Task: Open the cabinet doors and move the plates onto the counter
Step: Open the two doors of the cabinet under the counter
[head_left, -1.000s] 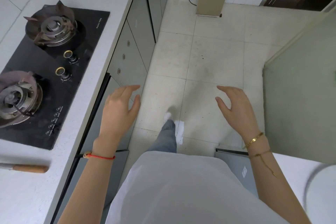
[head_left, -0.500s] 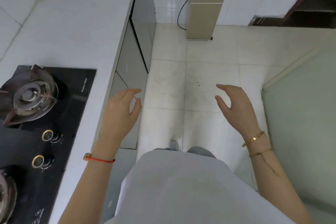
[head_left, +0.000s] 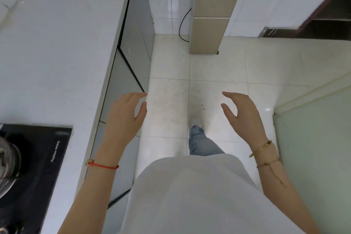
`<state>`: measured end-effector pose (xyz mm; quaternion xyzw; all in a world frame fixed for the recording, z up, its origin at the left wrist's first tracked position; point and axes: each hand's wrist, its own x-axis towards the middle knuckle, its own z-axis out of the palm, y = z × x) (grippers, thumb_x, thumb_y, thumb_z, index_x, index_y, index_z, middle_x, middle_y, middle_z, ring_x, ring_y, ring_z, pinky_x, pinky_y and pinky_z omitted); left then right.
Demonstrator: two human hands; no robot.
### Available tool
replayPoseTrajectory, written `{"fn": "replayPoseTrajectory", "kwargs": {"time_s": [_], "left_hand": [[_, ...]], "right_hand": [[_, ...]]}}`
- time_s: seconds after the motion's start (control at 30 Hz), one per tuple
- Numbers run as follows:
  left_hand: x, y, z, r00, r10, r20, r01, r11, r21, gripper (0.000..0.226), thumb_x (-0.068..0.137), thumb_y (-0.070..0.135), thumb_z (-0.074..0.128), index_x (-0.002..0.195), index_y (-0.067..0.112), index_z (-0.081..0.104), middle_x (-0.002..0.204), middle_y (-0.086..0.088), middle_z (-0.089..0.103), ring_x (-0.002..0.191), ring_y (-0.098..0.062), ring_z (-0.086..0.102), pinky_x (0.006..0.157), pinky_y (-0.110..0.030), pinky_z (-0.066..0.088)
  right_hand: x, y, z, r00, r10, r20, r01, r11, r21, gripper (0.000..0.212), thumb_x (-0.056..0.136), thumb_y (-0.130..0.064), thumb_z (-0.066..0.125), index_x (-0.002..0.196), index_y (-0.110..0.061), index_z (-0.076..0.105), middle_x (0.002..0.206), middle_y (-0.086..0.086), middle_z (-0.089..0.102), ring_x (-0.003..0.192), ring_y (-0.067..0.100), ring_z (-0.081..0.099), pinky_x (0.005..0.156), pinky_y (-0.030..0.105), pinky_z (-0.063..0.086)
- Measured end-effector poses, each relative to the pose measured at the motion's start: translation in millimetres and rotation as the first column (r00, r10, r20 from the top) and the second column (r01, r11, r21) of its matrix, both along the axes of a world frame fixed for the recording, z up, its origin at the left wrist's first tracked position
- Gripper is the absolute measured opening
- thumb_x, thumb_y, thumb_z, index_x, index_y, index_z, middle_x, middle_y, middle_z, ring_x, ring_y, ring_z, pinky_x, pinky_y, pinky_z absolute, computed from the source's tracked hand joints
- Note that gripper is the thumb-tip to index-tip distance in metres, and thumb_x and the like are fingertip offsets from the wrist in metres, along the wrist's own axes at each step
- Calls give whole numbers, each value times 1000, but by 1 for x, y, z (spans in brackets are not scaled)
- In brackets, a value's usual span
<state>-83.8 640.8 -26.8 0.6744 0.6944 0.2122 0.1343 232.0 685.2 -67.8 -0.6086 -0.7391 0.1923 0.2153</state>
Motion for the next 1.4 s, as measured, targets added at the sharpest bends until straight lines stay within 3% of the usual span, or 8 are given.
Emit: {"fn": "replayPoseTrajectory", "kwargs": {"time_s": [0.17, 0.33, 0.57, 0.67, 0.77, 0.93, 1.23, 1.4], "left_hand": [[17, 101, 0, 993, 111, 30, -111, 994, -2, 29, 96, 16, 53, 122, 8, 62, 117, -9, 66, 106, -26, 62, 94, -40, 49], [24, 183, 6, 969, 242, 45, -243, 970, 17, 28, 95, 17, 53, 121, 10, 62, 116, -7, 66, 105, -26, 62, 89, -42, 51], [13, 245, 6, 900, 434, 42, -435, 900, 36, 26, 94, 11, 57, 118, 9, 65, 112, -7, 68, 101, -26, 63, 87, -30, 46], [-3, 271, -2, 854, 517, 56, -519, 854, 24, 26, 94, 13, 56, 118, 11, 65, 113, -5, 68, 101, -26, 63, 90, -34, 46], [-25, 297, -11, 819, 571, 56, -574, 818, 51, 26, 93, 11, 57, 118, 11, 65, 112, -6, 69, 100, -27, 64, 91, -44, 50], [-68, 339, -13, 752, 659, 33, -658, 746, 96, 25, 91, 7, 60, 115, 9, 65, 107, -4, 70, 95, -27, 65, 84, -42, 51], [-131, 382, -1, 640, 768, 36, -768, 637, 67, 26, 93, 12, 57, 118, 11, 64, 112, -1, 69, 103, -24, 64, 89, -46, 51], [-137, 379, 3, 526, 850, 26, -850, 524, 46, 25, 93, 13, 57, 117, 12, 65, 112, -1, 69, 104, -23, 64, 91, -44, 50]], "right_hand": [[14, 132, 7, 995, 93, 20, -93, 995, 19, 36, 94, -26, 55, 128, -16, 57, 123, 2, 63, 117, 20, 54, 102, 27, 37], [8, 259, 22, 973, 225, 40, -227, 974, 30, 34, 94, -24, 57, 127, -14, 58, 122, 4, 63, 115, 23, 55, 102, 37, 43], [-44, 382, 25, 891, 451, 45, -453, 890, 47, 32, 94, -22, 57, 125, -14, 58, 118, 4, 64, 110, 19, 54, 97, 33, 45], [-82, 430, 21, 841, 540, 33, -541, 840, 29, 33, 94, -22, 57, 125, -13, 58, 116, 4, 64, 107, 19, 55, 94, 32, 48], [-122, 469, 16, 789, 615, 13, -615, 788, 20, 33, 94, -22, 56, 125, -12, 57, 116, 4, 63, 105, 20, 56, 91, 35, 51], [-197, 529, 19, 697, 716, 38, -717, 696, 23, 33, 94, -22, 55, 125, -12, 57, 119, 3, 62, 114, 19, 52, 97, 36, 47], [-311, 593, 27, 564, 825, 33, -826, 563, 36, 34, 94, -24, 55, 127, -16, 55, 117, -1, 62, 111, 15, 52, 96, 27, 42], [-354, 606, 28, 447, 894, 21, -894, 447, 23, 33, 94, -24, 55, 127, -17, 56, 119, -2, 62, 113, 15, 51, 98, 24, 39]]}}
